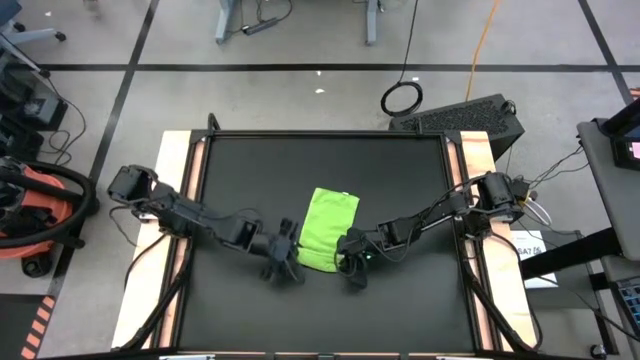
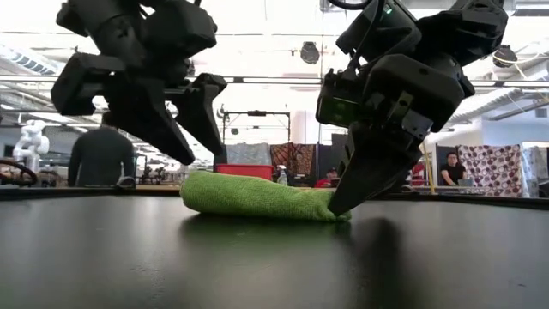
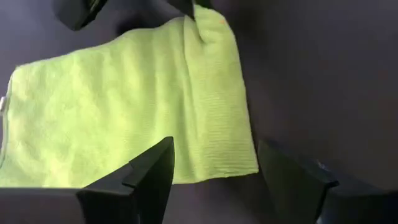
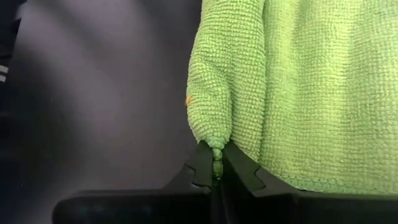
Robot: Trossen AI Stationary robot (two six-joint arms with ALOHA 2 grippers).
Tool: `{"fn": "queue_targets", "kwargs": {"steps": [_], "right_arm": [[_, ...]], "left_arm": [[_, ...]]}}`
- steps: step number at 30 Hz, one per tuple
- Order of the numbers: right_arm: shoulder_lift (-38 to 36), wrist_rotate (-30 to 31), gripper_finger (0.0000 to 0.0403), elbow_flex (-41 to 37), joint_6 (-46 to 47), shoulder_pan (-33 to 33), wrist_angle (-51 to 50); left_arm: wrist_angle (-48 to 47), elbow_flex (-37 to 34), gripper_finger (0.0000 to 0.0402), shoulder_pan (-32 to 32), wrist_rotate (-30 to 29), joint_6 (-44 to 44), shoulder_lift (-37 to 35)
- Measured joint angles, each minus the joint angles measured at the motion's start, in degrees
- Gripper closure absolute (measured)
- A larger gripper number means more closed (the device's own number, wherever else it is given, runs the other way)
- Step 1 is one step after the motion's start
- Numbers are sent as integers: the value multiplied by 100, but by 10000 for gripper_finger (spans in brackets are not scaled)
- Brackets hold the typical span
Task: Roll towel
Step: Roll the green microfiber cloth
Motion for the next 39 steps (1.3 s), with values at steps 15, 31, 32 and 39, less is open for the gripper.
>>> {"fn": "queue_targets", "kwargs": {"steps": [15, 31, 32, 39], "right_arm": [[5, -233, 401, -4, 127, -124, 58], [17, -564, 401, -17, 275, -214, 259], [17, -626, 401, -17, 274, -214, 266], [17, -717, 401, -17, 274, -208, 282]], "left_arm": [[930, -679, 167, -438, -656, 38, 281], [1508, -669, 296, -107, -94, 130, 816], [1519, -670, 304, -58, -45, 130, 820], [1545, -672, 380, 265, 797, -130, 824]]}}
